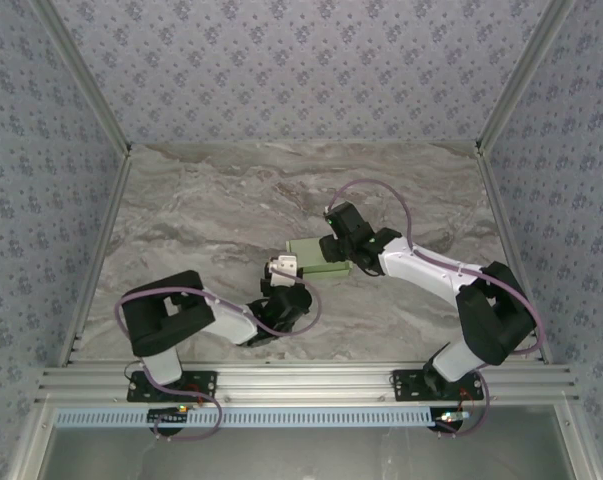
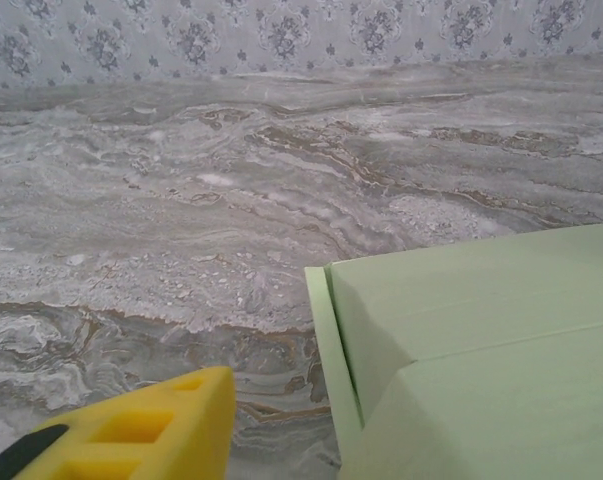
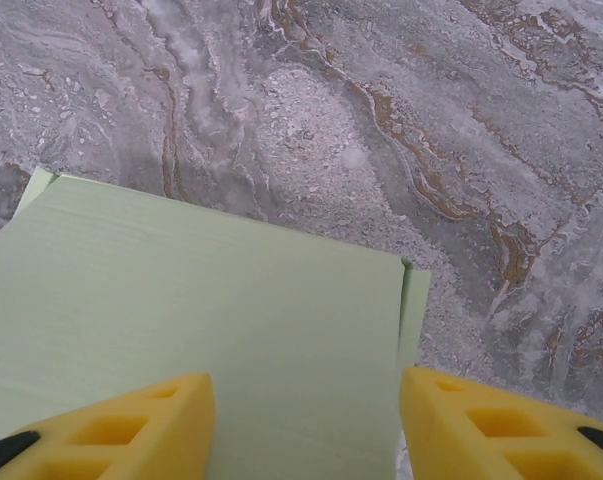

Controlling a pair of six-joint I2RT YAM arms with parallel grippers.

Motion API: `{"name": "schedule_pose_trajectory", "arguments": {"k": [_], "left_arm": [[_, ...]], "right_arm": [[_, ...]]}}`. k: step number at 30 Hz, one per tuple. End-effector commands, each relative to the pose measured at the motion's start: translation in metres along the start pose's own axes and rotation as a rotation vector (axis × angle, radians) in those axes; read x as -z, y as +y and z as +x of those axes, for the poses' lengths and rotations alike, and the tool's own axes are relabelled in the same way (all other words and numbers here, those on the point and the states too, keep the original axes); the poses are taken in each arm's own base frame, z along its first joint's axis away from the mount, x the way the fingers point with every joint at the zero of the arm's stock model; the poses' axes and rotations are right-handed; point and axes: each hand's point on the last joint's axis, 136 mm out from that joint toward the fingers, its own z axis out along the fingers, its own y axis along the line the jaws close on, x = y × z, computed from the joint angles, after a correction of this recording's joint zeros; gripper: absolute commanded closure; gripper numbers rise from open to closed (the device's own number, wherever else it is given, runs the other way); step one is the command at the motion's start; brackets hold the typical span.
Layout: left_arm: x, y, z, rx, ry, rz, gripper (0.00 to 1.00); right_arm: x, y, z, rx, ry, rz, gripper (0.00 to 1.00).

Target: Fold the paper box

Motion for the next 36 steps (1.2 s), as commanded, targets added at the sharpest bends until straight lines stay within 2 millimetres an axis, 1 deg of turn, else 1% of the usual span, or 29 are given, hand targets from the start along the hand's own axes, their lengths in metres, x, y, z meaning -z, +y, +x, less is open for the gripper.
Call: {"name": "schedule_pose_trajectory", "arguments": {"k": [1,3,14,18,22,24,26,28,30,32,36], "left_arm": [[0.01,0.006,0.01,0.008,0.091,0.03,0.53],[0.016,0.009,0.013,0.003,0.135,0.049,0.51],[0.05,0.011,0.005,-0.103,0.324,0.215,0.46],[0.063,0.011,-0.01,-0.108,0.339,0.281,0.45],[0.079,0.01,-0.034,-0.089,0.337,0.388,0.4],[0.085,0.011,-0.044,-0.059,0.34,0.436,0.38],[0.083,0.018,-0.054,0.004,0.353,0.463,0.37],[0.074,0.026,-0.061,0.063,0.38,0.468,0.36],[0.061,0.033,-0.063,0.114,0.417,0.46,0.35],[0.043,0.04,-0.064,0.156,0.454,0.445,0.35],[0.012,0.036,-0.058,0.196,0.517,0.454,0.33]], "right_arm": [[-0.002,-0.005,0.0,-0.009,0.002,0.029,0.46],[-0.003,-0.007,0.001,-0.01,0.004,0.033,0.46],[-0.006,-0.005,0.001,-0.01,0.004,0.025,0.46],[-0.007,-0.006,0.003,-0.011,0.009,0.025,0.47],[-0.008,-0.006,0.005,-0.006,0.013,0.026,0.47],[-0.008,-0.005,0.005,-0.001,0.013,0.023,0.47],[-0.009,-0.005,0.006,0.009,0.017,0.027,0.47],[-0.009,-0.004,0.008,0.027,0.019,0.033,0.47],[-0.008,-0.003,0.007,0.044,0.011,0.04,0.47],[-0.009,-0.002,0.009,0.052,0.009,0.043,0.47],[-0.01,-0.001,0.012,0.067,0.013,0.042,0.47]]}}
